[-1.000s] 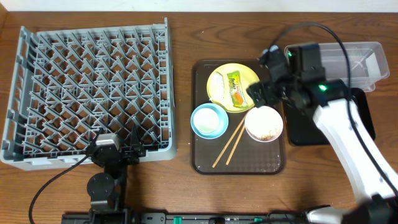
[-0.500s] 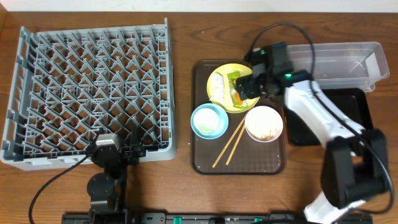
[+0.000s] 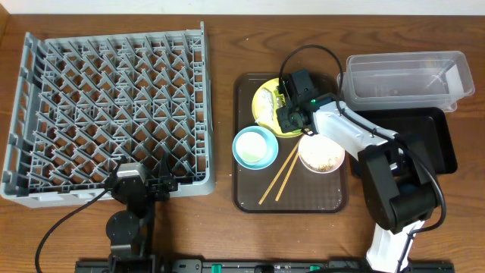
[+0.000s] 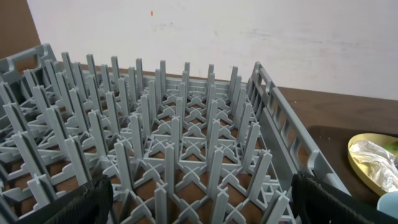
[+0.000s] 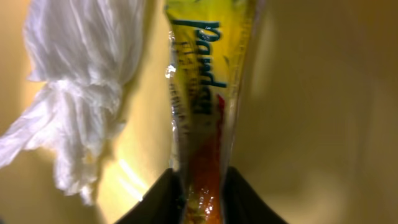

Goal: Sort waste into correct bins and load items into the dishwasher rack
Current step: 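Reach right gripper to the yellow plate and grasp the snack wrapper, then carry the wrapper with the right gripper and drop it into the clear bin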

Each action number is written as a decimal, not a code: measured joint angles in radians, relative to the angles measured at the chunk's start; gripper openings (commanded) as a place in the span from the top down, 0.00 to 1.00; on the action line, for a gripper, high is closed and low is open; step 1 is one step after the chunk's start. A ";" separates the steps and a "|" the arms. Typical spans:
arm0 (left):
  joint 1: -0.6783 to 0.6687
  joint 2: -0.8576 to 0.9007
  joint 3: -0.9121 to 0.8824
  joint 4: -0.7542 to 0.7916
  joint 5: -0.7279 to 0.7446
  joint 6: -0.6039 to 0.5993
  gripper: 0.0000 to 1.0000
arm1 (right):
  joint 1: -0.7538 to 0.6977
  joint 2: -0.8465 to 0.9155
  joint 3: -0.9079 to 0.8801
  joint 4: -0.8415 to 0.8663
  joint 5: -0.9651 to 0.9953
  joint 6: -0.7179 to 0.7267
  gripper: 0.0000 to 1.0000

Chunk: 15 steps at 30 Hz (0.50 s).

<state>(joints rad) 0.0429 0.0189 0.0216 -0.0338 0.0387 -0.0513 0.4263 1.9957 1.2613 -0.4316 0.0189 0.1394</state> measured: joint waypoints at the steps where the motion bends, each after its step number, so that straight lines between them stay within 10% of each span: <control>1: 0.000 0.000 0.000 0.000 0.000 0.000 0.07 | 0.000 0.000 0.001 0.001 0.005 0.006 0.92; 15: 0.000 0.000 0.000 0.000 0.000 0.000 0.07 | -0.156 -0.323 0.050 0.048 0.111 0.206 0.99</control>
<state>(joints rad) 0.0425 0.0189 0.0216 -0.0338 0.0387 -0.0513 0.2707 1.6722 1.3113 -0.3832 0.1295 0.3458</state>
